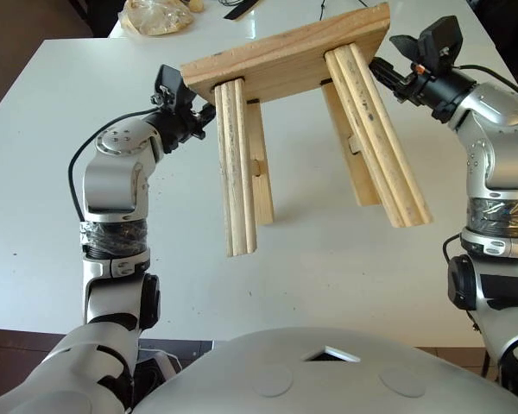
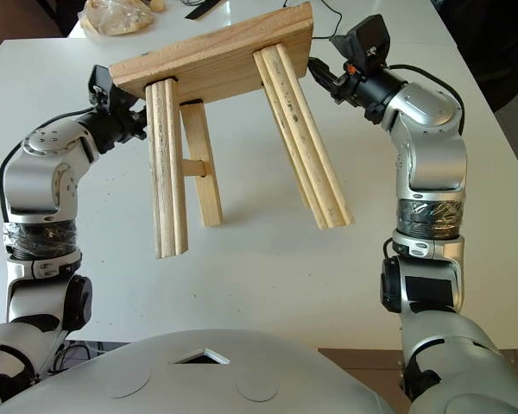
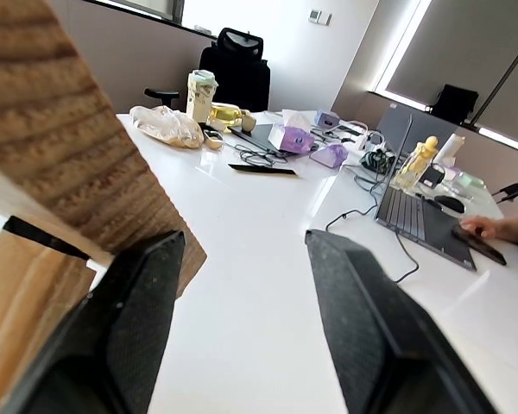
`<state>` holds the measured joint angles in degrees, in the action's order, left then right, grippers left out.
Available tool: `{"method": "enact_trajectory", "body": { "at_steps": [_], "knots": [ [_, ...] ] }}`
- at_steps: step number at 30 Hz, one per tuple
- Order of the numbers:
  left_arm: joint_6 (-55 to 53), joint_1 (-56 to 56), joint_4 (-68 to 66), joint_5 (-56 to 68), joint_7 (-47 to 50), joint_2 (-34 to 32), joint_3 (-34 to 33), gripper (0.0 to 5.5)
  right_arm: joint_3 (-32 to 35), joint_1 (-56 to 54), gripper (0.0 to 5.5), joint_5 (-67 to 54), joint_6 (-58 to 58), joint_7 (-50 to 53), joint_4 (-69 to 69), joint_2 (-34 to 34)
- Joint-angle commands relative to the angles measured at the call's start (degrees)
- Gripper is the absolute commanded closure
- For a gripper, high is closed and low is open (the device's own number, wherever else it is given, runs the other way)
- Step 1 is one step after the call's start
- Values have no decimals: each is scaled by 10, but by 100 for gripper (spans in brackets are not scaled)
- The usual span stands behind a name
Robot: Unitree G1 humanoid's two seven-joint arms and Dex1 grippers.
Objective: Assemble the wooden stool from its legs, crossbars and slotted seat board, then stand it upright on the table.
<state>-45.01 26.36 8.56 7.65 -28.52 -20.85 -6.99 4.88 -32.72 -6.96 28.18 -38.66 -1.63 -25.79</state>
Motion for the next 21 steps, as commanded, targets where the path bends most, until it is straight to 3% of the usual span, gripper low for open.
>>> {"method": "enact_trajectory", "body": {
  "at_steps": [1, 21],
  "knots": [
    [12, 68, 59, 81, -26, 57, 22, 300, -52, -1, 292, -45, -6, -43, -24, 34],
    [8, 35, 138, 130, -63, 38, -5, 300, -28, 46, 292, -91, -41, -58, -137, 11]
  ]
}}
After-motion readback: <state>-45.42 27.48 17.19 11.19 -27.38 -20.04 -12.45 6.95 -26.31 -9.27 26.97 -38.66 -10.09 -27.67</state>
